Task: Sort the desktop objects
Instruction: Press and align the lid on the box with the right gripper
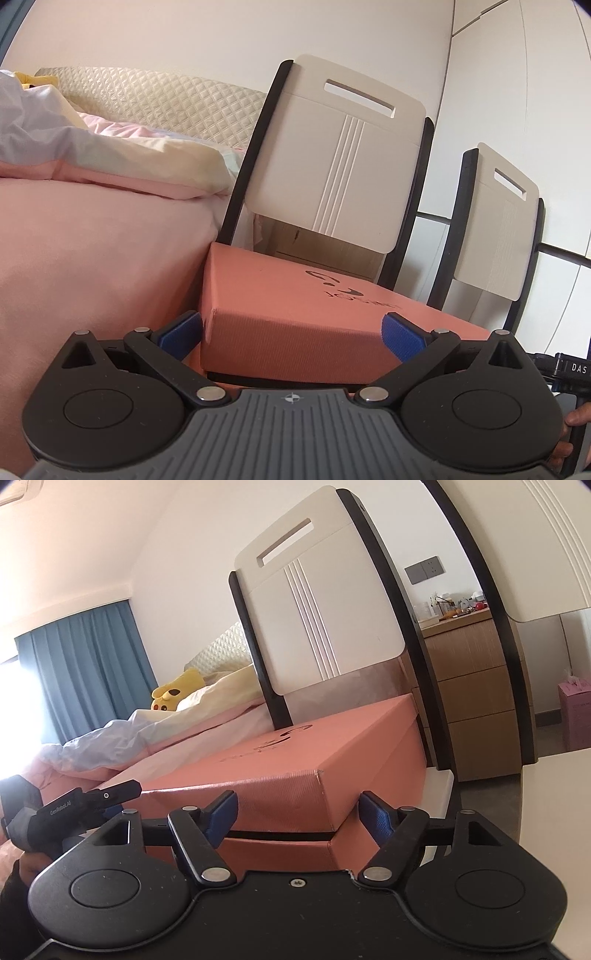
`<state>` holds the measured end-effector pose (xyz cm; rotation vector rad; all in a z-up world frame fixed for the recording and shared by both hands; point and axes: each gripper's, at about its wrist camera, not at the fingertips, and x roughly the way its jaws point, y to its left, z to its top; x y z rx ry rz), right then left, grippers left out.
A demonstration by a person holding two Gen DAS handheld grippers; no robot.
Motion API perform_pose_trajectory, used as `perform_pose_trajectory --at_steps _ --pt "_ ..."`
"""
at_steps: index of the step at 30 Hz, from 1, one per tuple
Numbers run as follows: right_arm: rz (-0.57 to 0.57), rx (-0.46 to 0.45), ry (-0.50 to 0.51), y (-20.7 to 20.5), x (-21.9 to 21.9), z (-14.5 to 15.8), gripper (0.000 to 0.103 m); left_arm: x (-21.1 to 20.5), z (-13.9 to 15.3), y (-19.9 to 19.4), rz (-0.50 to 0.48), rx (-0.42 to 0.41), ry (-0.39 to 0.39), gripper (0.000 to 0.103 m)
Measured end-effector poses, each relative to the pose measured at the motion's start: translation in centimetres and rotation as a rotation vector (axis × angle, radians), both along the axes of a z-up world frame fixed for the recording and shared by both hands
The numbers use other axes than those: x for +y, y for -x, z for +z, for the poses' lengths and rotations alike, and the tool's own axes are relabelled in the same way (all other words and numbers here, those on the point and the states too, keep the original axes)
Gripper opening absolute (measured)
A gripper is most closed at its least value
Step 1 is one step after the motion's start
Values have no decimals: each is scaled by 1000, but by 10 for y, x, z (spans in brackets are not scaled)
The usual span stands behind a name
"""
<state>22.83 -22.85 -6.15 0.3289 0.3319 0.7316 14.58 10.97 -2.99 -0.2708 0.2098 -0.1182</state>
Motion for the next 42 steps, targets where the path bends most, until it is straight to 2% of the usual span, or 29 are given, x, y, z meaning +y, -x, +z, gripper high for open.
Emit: perform_pose_trajectory --at_steps 8,15,22,30,34,37,39,42 --pt "25 -11 22 7 -2 0 73 -5 -3 14 8 -6 -34 103" --pt "36 5 44 6 -2 -6 73 -11 -8 13 13 41 -93 103" --pt "37 10 60 4 0 -9 73 -13 -10 10 12 73 -118 103" --pt "30 34 71 -1 3 -14 74 -15 -14 1 10 150 -158 103" --pt "22 37 75 -1 5 -14 77 -11 -13 3 10 135 -117 103" --pt "15 32 70 -1 5 -14 78 -7 -8 10 11 77 -76 103" --pt "9 18 60 0 3 -12 78 -11 -6 14 12 32 -87 103" --pt "-11 -6 45 1 2 -7 78 -15 -7 12 21 42 -115 103"
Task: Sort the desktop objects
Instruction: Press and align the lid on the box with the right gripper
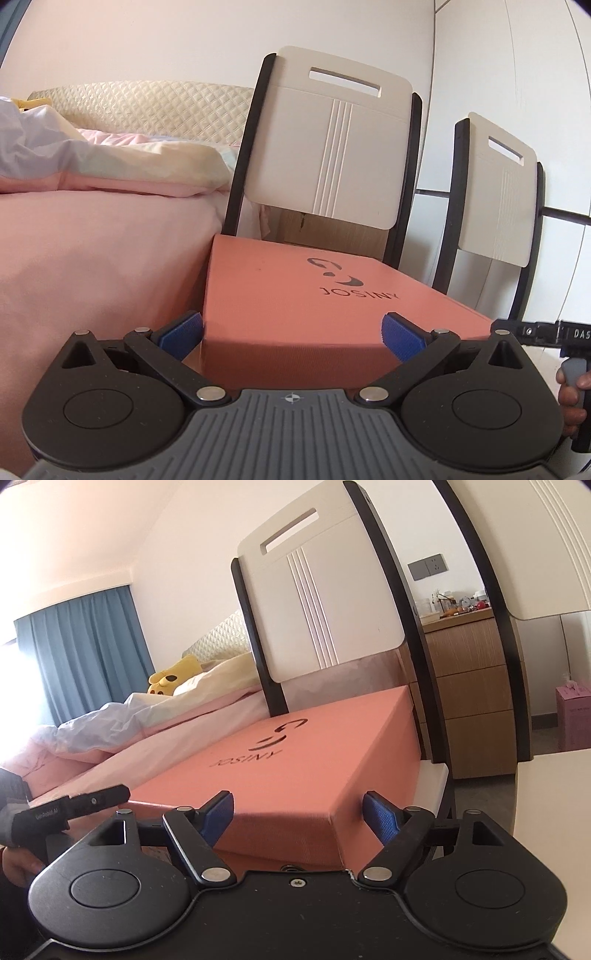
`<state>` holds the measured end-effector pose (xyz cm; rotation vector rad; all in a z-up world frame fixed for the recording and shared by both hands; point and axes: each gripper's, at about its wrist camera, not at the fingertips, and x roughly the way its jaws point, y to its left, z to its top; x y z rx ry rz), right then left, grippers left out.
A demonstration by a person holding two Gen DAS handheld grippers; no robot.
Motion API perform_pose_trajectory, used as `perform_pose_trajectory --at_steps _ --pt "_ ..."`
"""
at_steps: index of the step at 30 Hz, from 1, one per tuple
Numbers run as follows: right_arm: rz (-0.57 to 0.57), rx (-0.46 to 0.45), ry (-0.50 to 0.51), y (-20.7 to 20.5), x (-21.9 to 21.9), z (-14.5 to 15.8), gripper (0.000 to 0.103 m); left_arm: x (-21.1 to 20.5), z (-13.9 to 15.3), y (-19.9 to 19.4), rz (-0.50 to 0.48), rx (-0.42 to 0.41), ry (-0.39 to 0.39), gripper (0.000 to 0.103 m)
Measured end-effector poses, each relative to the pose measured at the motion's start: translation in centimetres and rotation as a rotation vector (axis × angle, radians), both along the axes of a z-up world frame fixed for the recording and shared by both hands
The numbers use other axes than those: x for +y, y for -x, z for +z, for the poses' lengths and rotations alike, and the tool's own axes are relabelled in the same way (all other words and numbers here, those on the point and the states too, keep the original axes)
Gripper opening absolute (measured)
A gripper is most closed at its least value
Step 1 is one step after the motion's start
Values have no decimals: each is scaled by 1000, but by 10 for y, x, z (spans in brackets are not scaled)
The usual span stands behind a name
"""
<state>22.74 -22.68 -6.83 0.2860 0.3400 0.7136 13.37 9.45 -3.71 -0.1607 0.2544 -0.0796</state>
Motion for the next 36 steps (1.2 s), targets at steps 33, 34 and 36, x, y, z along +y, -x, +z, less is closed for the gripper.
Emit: perform_pose_trajectory --at_steps 33,34,36 --pt "52 -3 158 2 18 -14 89 -8 -6 -8 33 63 -66 103" --pt "52 -3 167 2 20 -14 89 -8 -6 -7 33 62 -67 103" --pt "51 -5 185 1 22 -15 90 -9 -6 -7 32 63 -69 103"
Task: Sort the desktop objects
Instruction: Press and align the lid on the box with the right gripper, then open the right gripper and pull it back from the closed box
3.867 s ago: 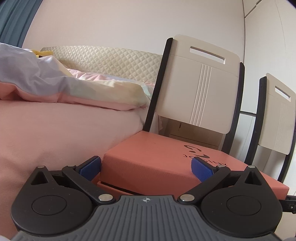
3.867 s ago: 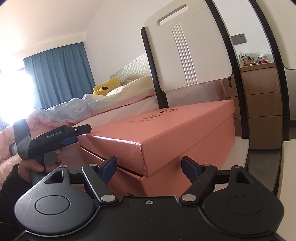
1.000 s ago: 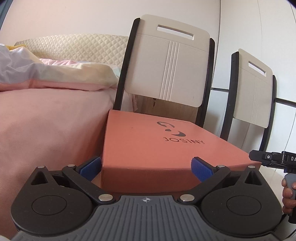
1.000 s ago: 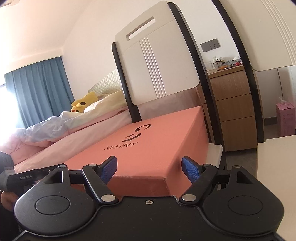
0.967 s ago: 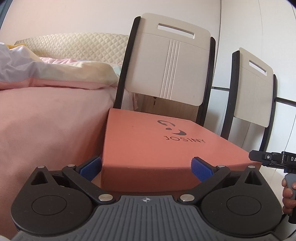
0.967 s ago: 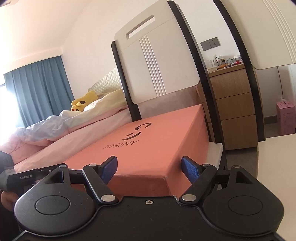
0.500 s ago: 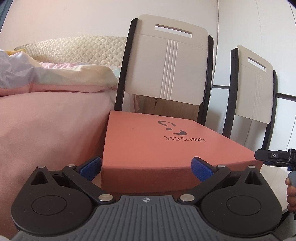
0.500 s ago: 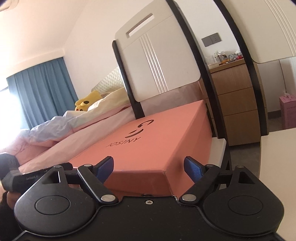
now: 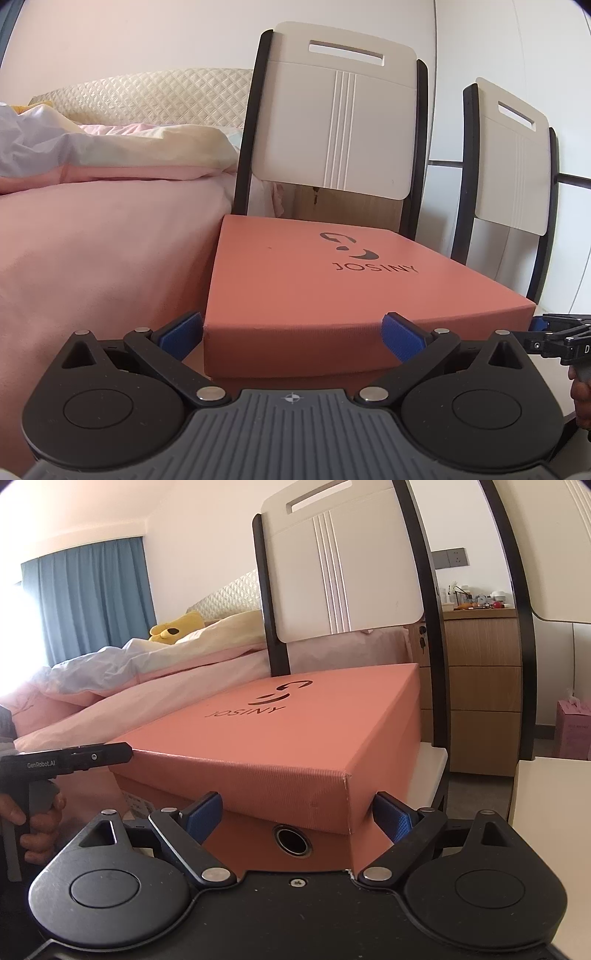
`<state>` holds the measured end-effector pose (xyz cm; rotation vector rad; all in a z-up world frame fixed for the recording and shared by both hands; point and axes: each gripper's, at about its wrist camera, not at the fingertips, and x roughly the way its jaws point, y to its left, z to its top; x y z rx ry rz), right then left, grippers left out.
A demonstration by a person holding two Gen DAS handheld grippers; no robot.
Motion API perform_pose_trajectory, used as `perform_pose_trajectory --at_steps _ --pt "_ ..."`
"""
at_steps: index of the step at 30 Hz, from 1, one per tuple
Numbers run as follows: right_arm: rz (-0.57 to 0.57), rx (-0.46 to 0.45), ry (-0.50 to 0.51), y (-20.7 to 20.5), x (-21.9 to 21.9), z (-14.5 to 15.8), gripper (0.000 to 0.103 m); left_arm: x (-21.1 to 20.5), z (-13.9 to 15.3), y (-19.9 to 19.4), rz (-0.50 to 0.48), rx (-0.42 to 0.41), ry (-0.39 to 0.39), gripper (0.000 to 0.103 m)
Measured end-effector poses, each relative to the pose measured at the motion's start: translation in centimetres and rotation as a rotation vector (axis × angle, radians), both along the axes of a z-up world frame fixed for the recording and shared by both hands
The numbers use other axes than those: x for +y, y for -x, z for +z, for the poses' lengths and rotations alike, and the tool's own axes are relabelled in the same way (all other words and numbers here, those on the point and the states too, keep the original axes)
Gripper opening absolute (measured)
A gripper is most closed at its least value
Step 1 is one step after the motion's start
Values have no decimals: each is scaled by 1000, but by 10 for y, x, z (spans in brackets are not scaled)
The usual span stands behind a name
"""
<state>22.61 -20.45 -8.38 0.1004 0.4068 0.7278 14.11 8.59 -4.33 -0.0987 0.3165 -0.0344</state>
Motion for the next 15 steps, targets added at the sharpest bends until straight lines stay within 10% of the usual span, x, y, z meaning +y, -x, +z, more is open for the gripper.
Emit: perform_pose_trajectory --at_steps 15 --pt "119 -27 69 19 12 4 88 7 8 8 110 -55 18 103"
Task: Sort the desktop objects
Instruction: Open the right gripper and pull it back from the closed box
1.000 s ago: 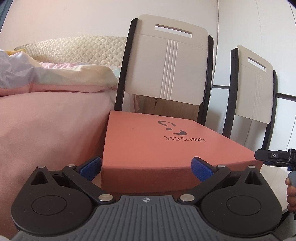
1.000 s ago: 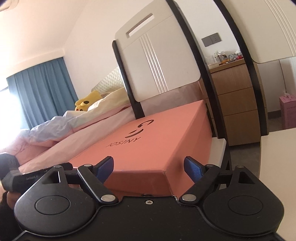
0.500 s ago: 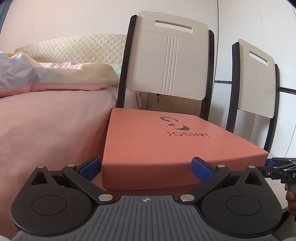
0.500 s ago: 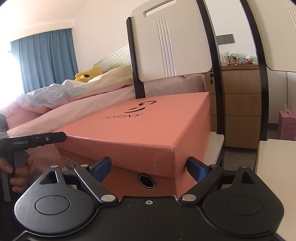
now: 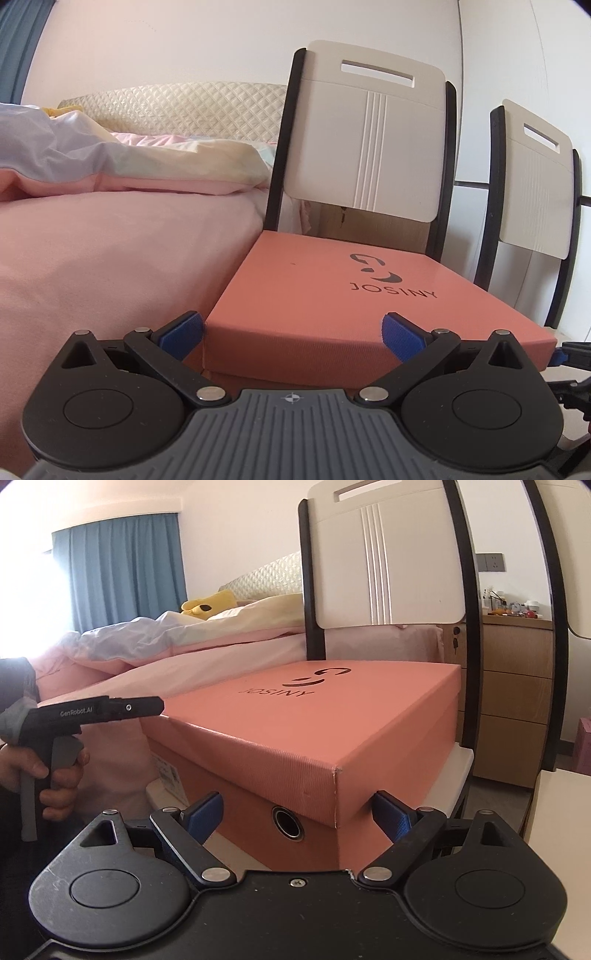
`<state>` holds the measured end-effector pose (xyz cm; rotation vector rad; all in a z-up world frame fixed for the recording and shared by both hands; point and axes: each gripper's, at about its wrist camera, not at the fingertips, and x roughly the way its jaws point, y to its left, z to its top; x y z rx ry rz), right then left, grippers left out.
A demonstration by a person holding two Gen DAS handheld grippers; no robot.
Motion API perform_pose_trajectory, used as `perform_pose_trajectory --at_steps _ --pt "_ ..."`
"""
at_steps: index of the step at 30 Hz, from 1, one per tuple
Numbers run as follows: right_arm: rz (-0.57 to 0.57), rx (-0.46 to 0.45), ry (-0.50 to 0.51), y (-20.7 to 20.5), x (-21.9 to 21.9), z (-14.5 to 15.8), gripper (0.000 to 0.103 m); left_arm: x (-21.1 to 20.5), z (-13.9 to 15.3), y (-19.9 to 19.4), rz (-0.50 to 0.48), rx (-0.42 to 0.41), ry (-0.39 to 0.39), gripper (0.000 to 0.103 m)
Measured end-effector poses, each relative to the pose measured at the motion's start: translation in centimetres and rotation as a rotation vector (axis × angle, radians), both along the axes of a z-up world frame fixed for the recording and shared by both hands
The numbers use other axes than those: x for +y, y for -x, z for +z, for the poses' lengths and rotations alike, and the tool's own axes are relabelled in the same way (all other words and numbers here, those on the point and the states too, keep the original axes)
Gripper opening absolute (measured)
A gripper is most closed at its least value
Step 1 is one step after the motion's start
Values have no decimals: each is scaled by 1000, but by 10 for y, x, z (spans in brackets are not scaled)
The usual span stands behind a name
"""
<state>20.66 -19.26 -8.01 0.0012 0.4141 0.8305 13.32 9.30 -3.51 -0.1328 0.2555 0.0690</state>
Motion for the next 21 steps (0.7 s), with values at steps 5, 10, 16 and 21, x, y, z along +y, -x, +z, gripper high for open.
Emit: perform_pose_trajectory --at_steps 5,10,16,21 --pt "24 4 8 5 6 0 88 -1 4 5 18 -39 -17 103" --pt "26 24 -4 3 8 0 89 -5 6 7 5 -55 -45 103" --pt "72 24 8 7 15 0 89 -7 7 10 -12 -72 -51 103" --pt "117 4 42 16 27 1 89 -6 8 13 -21 -80 -41 103"
